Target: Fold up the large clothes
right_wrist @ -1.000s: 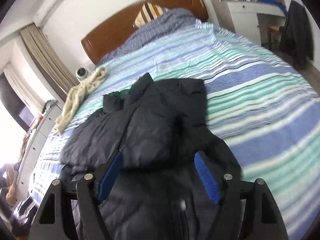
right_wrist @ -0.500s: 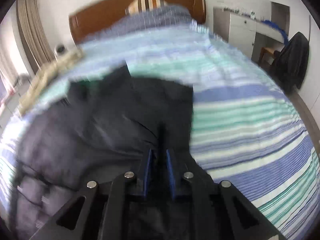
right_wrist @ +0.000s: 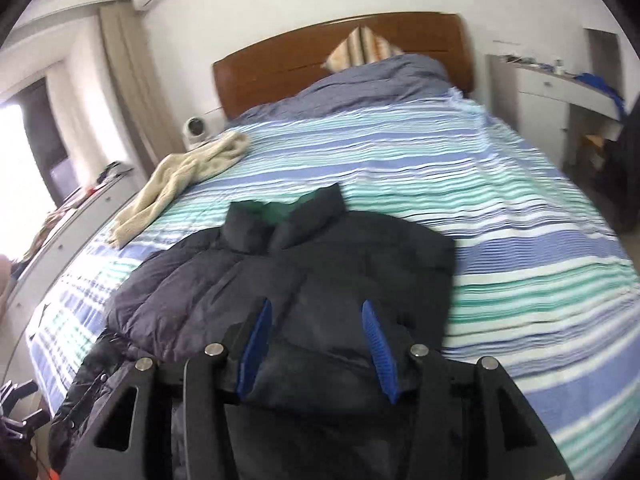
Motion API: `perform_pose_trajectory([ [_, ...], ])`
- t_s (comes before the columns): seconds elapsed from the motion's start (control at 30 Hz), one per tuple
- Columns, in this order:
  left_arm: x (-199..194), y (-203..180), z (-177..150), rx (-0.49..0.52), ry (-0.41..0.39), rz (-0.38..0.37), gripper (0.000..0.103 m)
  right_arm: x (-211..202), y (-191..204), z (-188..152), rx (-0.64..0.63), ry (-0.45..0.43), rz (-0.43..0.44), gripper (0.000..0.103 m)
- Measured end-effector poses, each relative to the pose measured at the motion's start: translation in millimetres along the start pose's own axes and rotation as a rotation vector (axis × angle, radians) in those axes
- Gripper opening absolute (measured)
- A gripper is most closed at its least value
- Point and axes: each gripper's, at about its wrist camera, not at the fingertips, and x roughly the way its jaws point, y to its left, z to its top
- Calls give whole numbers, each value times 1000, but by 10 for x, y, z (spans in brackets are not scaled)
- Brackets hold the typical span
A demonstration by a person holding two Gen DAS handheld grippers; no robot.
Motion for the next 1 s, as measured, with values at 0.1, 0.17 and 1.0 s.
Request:
perform_pose_trajectory([
  [0.1,92,-94,52,18,33,-7,91,651,-204,-255,72,203,-39,49],
  [0.17,128,-113,66,23,45,-20,91,721,-311,-362,122,173,-14,49],
  [1.0,1829,-253,1090,6,198,-47,79,696,-295,-528,84,98,-55,48],
])
